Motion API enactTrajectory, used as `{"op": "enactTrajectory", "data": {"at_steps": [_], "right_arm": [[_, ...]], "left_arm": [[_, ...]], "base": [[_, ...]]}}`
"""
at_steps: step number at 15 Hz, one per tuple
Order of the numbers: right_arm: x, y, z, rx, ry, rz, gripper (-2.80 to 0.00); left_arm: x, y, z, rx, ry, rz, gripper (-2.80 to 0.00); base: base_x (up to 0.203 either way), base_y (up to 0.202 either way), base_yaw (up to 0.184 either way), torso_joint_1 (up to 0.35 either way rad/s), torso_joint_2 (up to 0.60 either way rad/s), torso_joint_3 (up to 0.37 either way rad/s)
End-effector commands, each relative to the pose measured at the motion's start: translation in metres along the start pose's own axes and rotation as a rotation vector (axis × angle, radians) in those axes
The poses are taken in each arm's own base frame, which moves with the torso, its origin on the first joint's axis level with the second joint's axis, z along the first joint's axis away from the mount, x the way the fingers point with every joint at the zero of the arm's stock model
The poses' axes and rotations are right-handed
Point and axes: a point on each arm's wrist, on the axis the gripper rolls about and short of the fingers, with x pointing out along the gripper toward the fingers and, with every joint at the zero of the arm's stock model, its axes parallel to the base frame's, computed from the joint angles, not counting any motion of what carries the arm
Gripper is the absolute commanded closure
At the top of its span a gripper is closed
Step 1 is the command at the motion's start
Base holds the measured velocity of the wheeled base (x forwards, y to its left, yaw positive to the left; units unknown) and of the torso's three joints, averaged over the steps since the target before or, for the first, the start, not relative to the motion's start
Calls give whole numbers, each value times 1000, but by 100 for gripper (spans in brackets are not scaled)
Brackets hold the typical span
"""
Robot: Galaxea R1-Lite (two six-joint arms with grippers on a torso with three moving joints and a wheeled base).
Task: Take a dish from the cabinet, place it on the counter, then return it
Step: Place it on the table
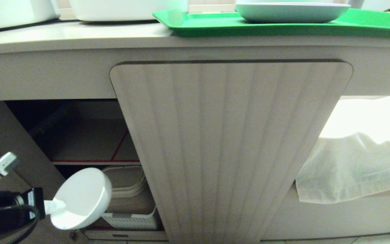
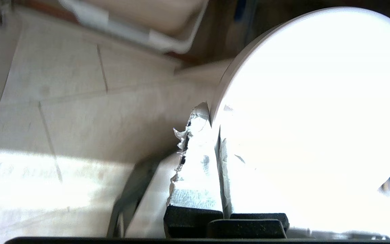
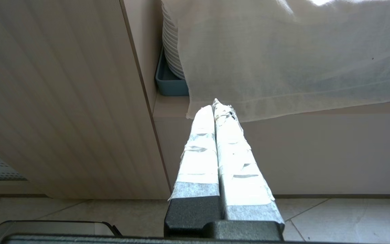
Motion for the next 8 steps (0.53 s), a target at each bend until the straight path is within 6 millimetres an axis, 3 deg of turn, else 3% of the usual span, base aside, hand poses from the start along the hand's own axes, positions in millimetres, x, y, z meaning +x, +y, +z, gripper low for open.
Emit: {"op": "enactTrajectory", "data": {"at_steps": [1, 4, 8], "right_arm": [[0, 0, 0, 0, -1, 1, 0], [0, 0, 0, 0, 0, 1, 0], [0, 0, 0, 0, -1, 1, 0]], "left_arm": [[-39, -4, -35, 50, -42, -26, 0], [-66, 2, -78, 129, -38, -24, 0], [-87, 13, -124, 160, -43, -13, 0]], "base": [[0, 0, 0, 0, 0, 0], [0, 0, 0, 0, 0, 0], [0, 0, 0, 0, 0, 0]]}}
